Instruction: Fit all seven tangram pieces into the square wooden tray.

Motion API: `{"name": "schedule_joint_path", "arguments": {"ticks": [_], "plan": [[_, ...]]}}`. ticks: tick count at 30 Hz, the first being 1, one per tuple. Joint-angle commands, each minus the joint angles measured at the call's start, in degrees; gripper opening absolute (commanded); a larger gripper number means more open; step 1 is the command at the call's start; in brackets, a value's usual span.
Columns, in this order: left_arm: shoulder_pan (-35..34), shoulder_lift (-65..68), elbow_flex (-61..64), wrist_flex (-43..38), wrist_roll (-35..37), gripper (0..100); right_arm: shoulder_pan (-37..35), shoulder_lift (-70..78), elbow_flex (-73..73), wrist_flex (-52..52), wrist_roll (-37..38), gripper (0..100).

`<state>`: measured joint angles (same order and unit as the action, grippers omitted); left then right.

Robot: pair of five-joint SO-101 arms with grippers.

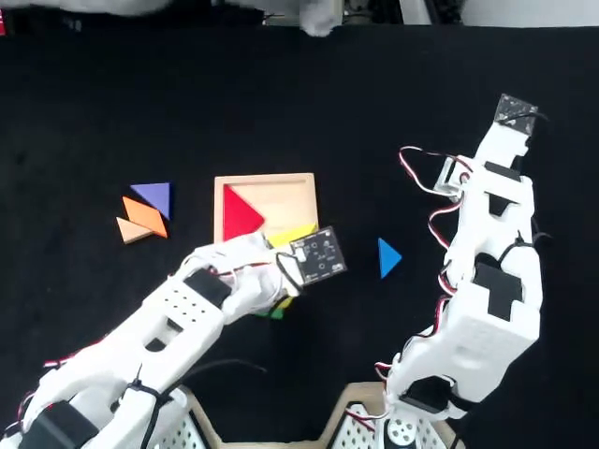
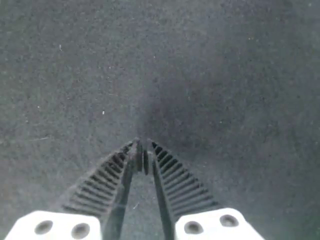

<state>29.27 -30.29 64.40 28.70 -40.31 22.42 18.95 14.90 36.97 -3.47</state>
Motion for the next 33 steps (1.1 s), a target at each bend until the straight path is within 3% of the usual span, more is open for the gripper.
{"name": "schedule_joint_path", "arguments": {"ticks": [1,9,19,33], "plan": [[-1.45,-0.09,0.84,-5.36,-0.88,24,0.35,-0.31,-3.74,0.35,-0.53,1.2],[-0.66,0.53,2.51,-10.64,-0.53,24,0.35,-0.22,-3.74,0.35,-0.53,1.2],[0.22,17.23,-3.12,-16.35,-0.62,21,-0.26,-0.22,-3.74,0.35,-0.44,1.2],[-2.59,15.21,-4.88,-16.35,-0.62,21,-0.26,-0.22,-3.74,0.35,-0.44,1.2]]}}
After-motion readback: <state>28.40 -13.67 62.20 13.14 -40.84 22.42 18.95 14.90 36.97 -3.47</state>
